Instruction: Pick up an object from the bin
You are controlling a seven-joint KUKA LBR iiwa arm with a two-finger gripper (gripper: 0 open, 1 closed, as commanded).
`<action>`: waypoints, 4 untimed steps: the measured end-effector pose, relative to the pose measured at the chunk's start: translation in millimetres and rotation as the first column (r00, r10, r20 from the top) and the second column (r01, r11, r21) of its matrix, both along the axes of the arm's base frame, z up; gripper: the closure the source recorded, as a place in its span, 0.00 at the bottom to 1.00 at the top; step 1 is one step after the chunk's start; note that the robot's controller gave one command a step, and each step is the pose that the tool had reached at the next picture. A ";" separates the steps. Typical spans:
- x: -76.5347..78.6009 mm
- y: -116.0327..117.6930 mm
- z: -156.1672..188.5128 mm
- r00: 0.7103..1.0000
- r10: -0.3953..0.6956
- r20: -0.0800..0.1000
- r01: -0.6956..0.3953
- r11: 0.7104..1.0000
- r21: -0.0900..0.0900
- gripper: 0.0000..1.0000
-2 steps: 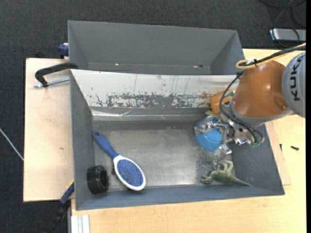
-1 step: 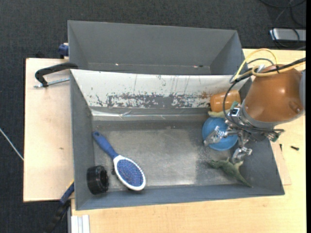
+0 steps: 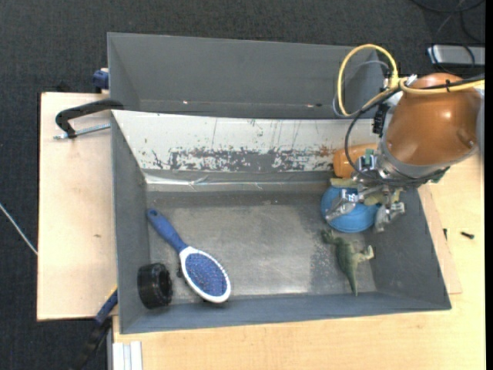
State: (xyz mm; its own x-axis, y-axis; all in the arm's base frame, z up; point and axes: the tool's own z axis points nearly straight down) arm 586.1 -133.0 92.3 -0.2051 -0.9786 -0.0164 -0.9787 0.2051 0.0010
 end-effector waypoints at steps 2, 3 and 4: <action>3.6 -15.1 179.4 1.000 0.004 0.013 -0.004 1.000 -0.018 1.00; -13.1 -14.9 56.8 0.994 0.112 -0.009 -0.112 0.994 -0.011 1.00; -14.7 -13.9 46.1 0.995 0.095 -0.003 -0.095 0.995 -0.014 1.00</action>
Offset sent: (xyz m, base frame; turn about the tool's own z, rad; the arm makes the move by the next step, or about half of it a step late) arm 0.0000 0.0000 0.0000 0.0000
